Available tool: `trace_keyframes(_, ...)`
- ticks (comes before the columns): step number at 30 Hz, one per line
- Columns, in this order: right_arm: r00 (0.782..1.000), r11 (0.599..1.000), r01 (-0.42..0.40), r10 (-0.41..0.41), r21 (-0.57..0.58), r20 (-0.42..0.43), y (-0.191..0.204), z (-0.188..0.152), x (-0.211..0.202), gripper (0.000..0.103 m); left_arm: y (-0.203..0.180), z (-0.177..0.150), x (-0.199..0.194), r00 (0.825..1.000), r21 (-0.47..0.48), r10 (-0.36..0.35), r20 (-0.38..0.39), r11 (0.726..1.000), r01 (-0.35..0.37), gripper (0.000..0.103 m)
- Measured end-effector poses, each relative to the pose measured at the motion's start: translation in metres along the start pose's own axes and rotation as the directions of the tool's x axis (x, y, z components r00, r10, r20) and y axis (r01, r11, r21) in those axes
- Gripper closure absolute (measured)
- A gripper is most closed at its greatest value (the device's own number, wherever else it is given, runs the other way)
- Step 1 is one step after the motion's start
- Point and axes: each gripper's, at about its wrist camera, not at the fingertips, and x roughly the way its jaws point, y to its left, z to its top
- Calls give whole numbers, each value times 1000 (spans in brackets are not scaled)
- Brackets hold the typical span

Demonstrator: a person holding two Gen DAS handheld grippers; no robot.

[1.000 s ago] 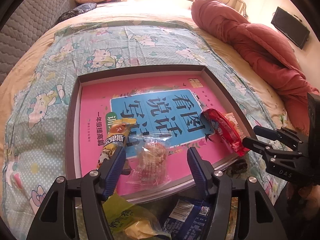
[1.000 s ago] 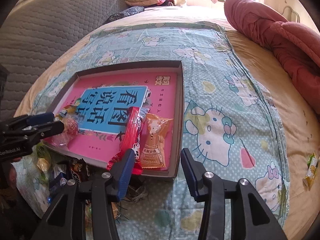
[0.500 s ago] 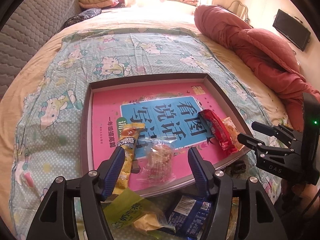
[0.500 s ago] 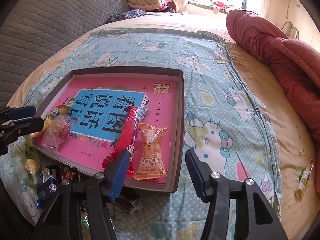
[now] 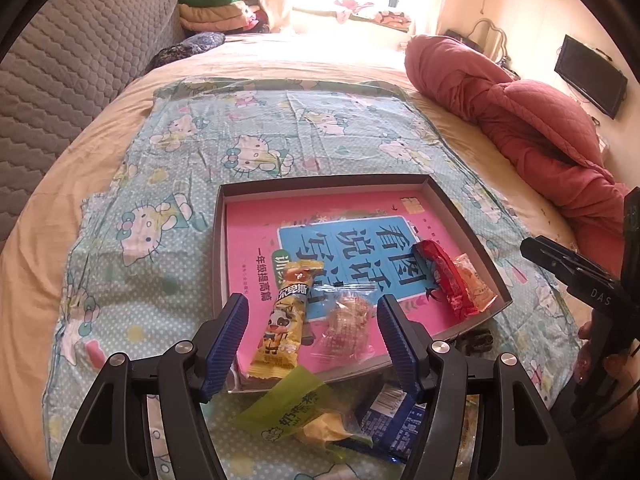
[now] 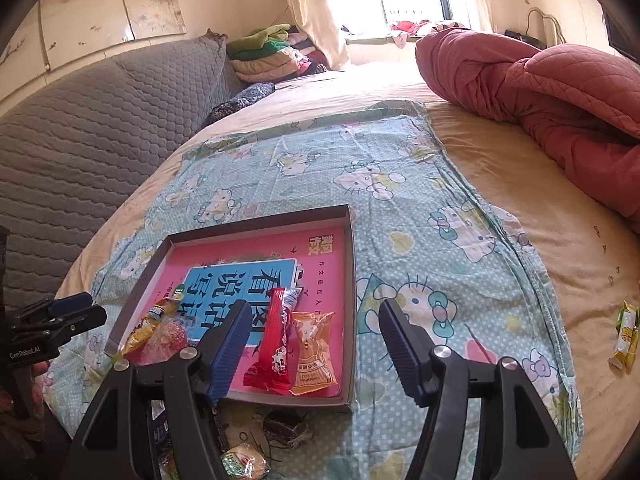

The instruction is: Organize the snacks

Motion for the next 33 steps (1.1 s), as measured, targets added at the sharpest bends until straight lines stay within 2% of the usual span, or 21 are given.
trace_keyframes(5,1000,999,-21,21,29,5,-1,-2,-6,37,4,-6,-7,1000,-10,7,-4,1000,-7,34)
trace_keyframes(10,999,999,-33,33,30,22,3,-5,-16,32,8,-10,-15,1000,-24,12,1,1000,-12,35)
trace_keyframes(33,998,996,-61,62,-58,17,37,-33,-42,28,15,-27,-40,1000,-39,24,0,999,-24,34)
